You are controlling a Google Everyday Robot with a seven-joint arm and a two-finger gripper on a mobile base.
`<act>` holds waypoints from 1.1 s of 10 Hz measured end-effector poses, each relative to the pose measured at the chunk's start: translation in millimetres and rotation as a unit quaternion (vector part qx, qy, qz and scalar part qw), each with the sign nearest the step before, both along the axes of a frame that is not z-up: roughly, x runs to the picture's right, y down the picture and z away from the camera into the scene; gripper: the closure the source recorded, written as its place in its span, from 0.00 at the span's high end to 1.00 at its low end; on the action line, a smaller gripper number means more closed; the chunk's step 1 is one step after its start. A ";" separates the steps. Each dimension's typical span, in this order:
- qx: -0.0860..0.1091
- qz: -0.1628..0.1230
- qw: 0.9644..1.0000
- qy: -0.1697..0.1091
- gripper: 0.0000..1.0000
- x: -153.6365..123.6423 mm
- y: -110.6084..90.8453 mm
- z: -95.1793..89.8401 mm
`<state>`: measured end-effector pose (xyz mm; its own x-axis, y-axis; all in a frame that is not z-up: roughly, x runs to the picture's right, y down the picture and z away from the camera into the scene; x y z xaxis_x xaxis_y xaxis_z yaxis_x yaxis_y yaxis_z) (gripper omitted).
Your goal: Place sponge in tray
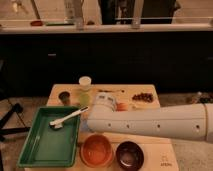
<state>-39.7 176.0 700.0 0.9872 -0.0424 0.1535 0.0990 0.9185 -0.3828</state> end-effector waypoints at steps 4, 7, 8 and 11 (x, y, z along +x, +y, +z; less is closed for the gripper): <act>0.000 0.000 1.000 -0.001 0.00 -0.6 0.0 0.0; 0.000 -0.011 1.000 -0.010 0.00 -8.4 -0.2 0.8; 0.002 -0.024 1.000 -0.020 0.00 -22.7 -0.6 0.3; 0.004 -0.061 0.997 -0.046 0.00 -80.2 1.6 -2.1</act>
